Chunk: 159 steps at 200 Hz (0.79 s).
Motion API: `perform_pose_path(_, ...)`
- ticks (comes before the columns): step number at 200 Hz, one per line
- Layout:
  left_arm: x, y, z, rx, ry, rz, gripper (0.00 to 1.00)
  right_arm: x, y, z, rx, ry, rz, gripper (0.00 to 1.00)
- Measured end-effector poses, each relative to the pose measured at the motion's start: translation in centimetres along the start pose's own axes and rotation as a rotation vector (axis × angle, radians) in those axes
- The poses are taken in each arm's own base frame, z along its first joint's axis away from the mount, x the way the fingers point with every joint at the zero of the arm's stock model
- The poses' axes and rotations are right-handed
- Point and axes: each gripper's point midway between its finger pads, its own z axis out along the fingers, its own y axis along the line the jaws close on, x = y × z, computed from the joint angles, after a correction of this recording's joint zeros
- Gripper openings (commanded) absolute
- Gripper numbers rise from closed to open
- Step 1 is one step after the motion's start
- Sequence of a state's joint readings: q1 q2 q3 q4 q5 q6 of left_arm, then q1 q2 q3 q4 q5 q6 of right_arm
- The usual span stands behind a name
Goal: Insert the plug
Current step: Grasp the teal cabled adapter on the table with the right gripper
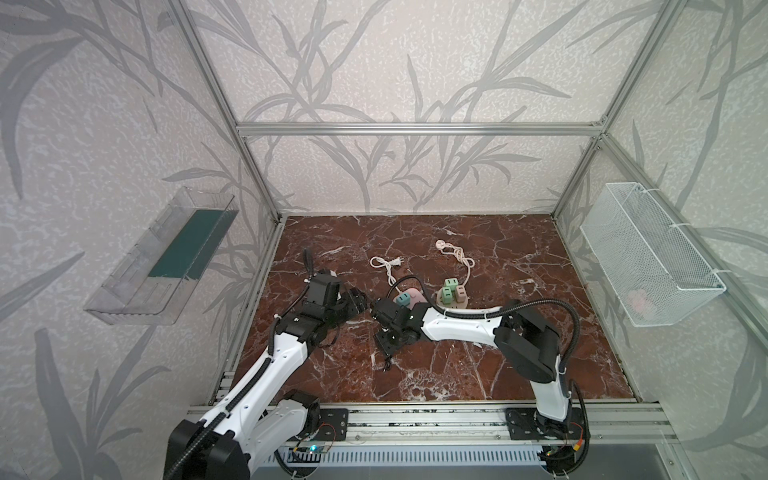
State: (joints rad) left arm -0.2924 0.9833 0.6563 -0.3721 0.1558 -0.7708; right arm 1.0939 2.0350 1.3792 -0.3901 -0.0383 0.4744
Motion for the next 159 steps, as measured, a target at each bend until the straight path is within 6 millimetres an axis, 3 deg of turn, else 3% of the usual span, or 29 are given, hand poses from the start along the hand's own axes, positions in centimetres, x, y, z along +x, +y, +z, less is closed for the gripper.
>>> perform_pose_path(70,0.1,0.1,0.1,-0.001,0.004,-0.002,0.78,-0.4,0.2,0.3,-0.007,0.001,-0.001,0.42)
perform_pose_path(116,0.3,0.7,0.1,-0.024,0.01,-0.011,0.75,-0.6,0.0,0.3,-0.02,-0.001,0.009,0.0)
perform_pose_path(159,-0.1,1.7,-0.6,-0.078,0.016,-0.007,0.75,-0.1,-0.6,-0.5,-0.021,0.003,-0.001,0.0)
